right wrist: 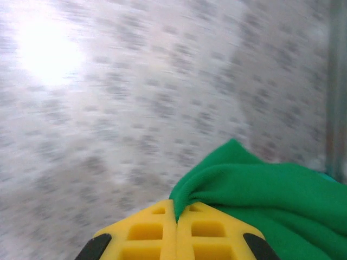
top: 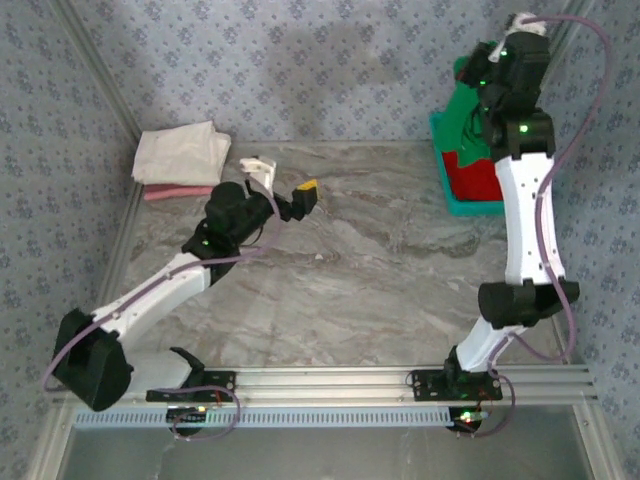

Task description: Fold and stack the t-shirts

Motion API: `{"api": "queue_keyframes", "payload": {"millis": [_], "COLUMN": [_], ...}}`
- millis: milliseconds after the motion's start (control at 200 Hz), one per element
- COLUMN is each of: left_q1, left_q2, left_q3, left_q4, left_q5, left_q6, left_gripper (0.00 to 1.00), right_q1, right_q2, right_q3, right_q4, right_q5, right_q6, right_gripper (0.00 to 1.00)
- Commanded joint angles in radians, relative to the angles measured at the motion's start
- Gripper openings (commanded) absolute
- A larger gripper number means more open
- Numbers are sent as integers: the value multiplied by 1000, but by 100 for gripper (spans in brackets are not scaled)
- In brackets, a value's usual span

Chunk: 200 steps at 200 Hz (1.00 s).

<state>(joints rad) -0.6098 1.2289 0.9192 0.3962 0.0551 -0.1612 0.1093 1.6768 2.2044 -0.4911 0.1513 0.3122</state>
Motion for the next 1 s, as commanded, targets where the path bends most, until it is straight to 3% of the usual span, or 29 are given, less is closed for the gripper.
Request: {"api": "queue_keyframes", "payload": {"millis": [0,110,180,235,315,490,630,749,899,994], "left_q1": [17,45,64,90,128,151,150,133,-16,-16], "left_q2": [-76,-165,-216,-240,-255,-203,-173,-170,-116,-85], "left_q3": [-25,-81,-122,-139,-156,-121,-146,-188,-181,-206], "left_q4": [-53,-80,-98,-134,-194,-414,-511,-520,-621,-657], "left_q5": [-53,-89,-104,-106,-81,-16,46,133,47,-1], "left_q6": [29,37,36,26,6,32,33,16,37,6], "left_gripper": [98,98,98,98,98,98,98,98,98,98], "right_q1": [152,300,337,334,292,164,140,136,205,289], "right_q2": [-80,-157,-202,-222,-186,-6,-101,-145,-263,-365], "right_q3": [28,-87,-238,-382,-514,-542,-789,-924,-1148,-1274], "right_q4": [-1,50,120,188,220,62,157,125,177,249], "right_q5": [70,160,209,242,192,-23,-27,-134,-261,-329], "right_q6": [-198,-213,-154,-64,62,181,176,179,135,112], "right_gripper": [0,0,0,22,43,46,47,50,52,56]}}
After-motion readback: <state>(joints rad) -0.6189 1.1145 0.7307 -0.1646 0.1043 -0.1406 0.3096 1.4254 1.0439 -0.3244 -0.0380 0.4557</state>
